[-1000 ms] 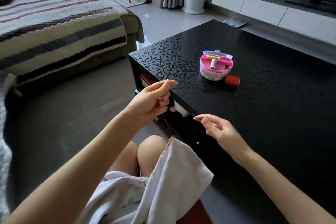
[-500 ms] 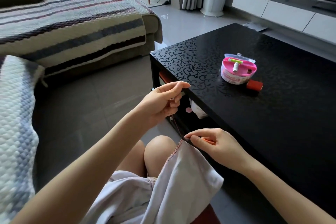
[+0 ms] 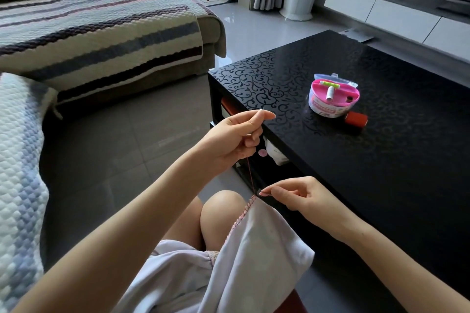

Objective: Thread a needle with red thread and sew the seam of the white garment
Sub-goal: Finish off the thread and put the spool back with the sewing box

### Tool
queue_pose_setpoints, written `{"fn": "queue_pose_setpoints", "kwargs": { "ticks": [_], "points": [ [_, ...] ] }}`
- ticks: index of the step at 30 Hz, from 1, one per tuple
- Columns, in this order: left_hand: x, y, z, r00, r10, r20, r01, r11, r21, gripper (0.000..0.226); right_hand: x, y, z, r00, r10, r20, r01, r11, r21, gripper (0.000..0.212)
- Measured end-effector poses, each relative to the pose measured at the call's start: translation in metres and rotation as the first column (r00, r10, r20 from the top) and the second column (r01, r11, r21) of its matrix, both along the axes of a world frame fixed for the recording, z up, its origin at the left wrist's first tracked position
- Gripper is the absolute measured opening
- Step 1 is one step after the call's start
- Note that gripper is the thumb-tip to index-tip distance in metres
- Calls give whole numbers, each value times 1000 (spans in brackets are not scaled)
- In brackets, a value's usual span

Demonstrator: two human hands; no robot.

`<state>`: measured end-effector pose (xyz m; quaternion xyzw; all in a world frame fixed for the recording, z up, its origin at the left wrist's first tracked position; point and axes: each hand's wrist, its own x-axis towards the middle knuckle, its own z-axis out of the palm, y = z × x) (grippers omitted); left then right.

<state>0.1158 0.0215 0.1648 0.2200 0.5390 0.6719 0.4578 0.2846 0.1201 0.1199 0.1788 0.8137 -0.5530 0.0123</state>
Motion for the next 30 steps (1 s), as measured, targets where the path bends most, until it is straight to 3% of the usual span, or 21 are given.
{"fn": "queue_pose_setpoints", "kwargs": {
  "ticks": [9, 14, 19, 30],
  "points": [
    [-3, -1, 0, 1000, 3, 29, -3, 1000, 10, 20, -11, -7, 7, 999, 32, 3, -31, 990, -134, 36],
    [-3, 0, -2, 1000, -4, 28, 4, 1000, 5, 20, -12, -10, 11, 1000, 22, 18, -19, 988, -152, 35],
    [-4, 0, -4, 1000, -6, 26, 6, 1000, 8, 20, -12, -12, 13, 1000, -5, 21, 8, 985, -173, 18],
    [-3, -6, -23, 999, 17, -37, -18, 999, -31, 20, -4, -15, 24, 999, -39, 3, 39, 975, -217, 17]
  ]
}}
